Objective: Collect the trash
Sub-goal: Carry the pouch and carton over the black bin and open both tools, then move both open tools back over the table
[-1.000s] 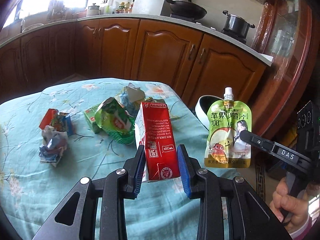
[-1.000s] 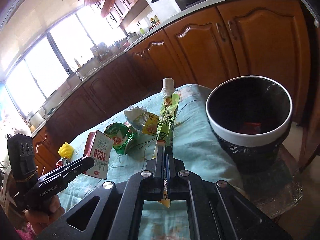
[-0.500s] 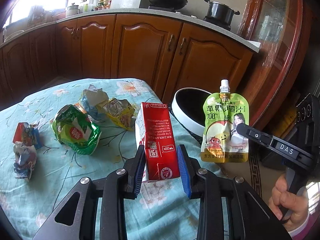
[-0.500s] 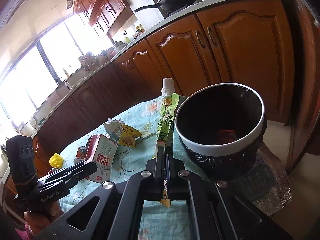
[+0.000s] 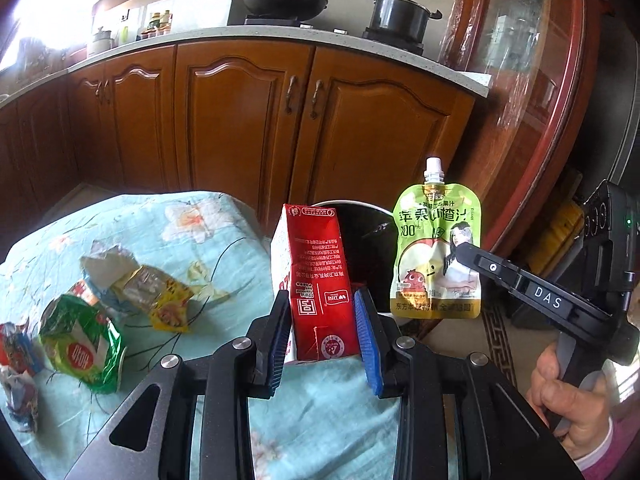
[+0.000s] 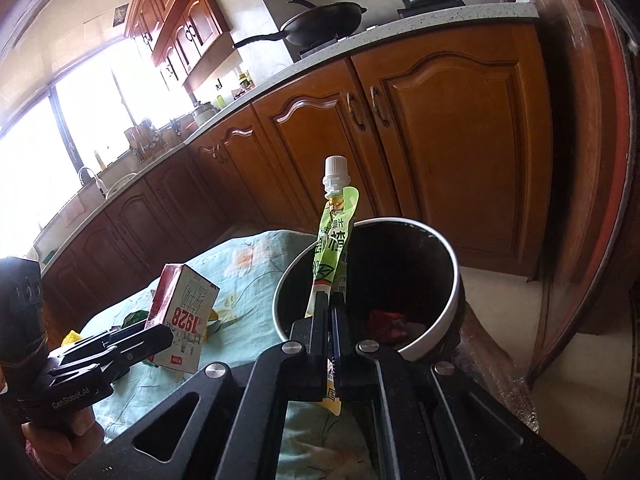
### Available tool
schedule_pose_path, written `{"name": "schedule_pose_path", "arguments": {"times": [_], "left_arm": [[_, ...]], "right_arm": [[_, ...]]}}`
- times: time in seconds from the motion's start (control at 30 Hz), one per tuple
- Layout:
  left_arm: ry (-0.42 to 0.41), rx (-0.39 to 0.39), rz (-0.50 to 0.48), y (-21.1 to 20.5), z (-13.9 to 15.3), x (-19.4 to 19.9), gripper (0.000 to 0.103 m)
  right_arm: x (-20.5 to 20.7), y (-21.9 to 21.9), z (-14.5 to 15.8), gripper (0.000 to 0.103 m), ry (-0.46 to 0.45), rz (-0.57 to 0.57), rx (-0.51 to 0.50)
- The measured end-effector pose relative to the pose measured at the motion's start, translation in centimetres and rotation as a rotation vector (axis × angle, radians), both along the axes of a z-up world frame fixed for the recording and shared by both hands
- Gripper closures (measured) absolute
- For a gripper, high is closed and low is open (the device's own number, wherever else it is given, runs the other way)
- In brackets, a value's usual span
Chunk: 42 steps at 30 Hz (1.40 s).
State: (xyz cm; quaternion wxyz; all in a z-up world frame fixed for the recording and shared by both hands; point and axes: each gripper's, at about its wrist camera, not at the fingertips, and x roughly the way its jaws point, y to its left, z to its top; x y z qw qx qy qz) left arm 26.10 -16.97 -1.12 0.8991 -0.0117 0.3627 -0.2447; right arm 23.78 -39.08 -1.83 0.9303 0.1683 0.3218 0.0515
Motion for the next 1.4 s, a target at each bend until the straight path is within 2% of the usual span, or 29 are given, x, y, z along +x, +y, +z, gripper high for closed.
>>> {"name": "schedule_pose_path", "arguments": {"times": [0.2,0.6,0.87,1.0,1.03,1.1,1.17,1.23,1.3,1.37,1.4], "left_arm": [[0.012,0.006,-0.040,-3.0,-0.5,3.6,0.073],[0.103,0.037,-0.080,-8.2,-3.2,11.0,0.073],[0.170,0.049,-0.082,-10.2,-5.1,13.6,0.072],[0.171,0.044,-0.072,-10.5,-5.0,13.2,0.062],[0.164,0.042,-0.068,-10.5,-4.8,13.1,0.057],[0.142,0.031,-0.062,-10.4,-4.3,12.6,0.053],[0.125,0.020,-0.054,-9.6,-3.8,11.6,0.049],[0.119,0.005,-0.036,-8.6,-3.8,10.6,0.047],[0.123,-0.012,-0.016,-7.5,-4.0,9.5,0.047],[0.127,-0.027,0.006,-6.1,-4.3,8.3,0.047],[0.130,-0.034,0.021,-5.4,-4.5,7.6,0.047]], "right_arm": [[1.9,-1.4,-0.2,0.102,0.011,-0.024,-0.039],[5.4,-2.7,-2.4,0.102,0.096,-0.020,-0.077],[6.5,-3.8,-3.3,0.102,0.132,-0.024,-0.067],[6.7,-4.2,-3.6,0.092,0.140,-0.022,-0.040],[6.7,-4.3,-3.7,0.088,0.143,-0.024,-0.034],[6.4,-4.4,-3.6,0.073,0.136,-0.028,-0.018],[6.1,-4.5,-3.5,0.069,0.124,-0.031,-0.003],[5.5,-4.4,-3.5,0.064,0.114,-0.028,0.016],[4.8,-4.0,-3.3,0.050,0.100,-0.022,0.037],[4.1,-3.4,-3.3,0.045,0.088,-0.015,0.053],[3.7,-3.0,-3.2,0.038,0.081,-0.007,0.066]]}}
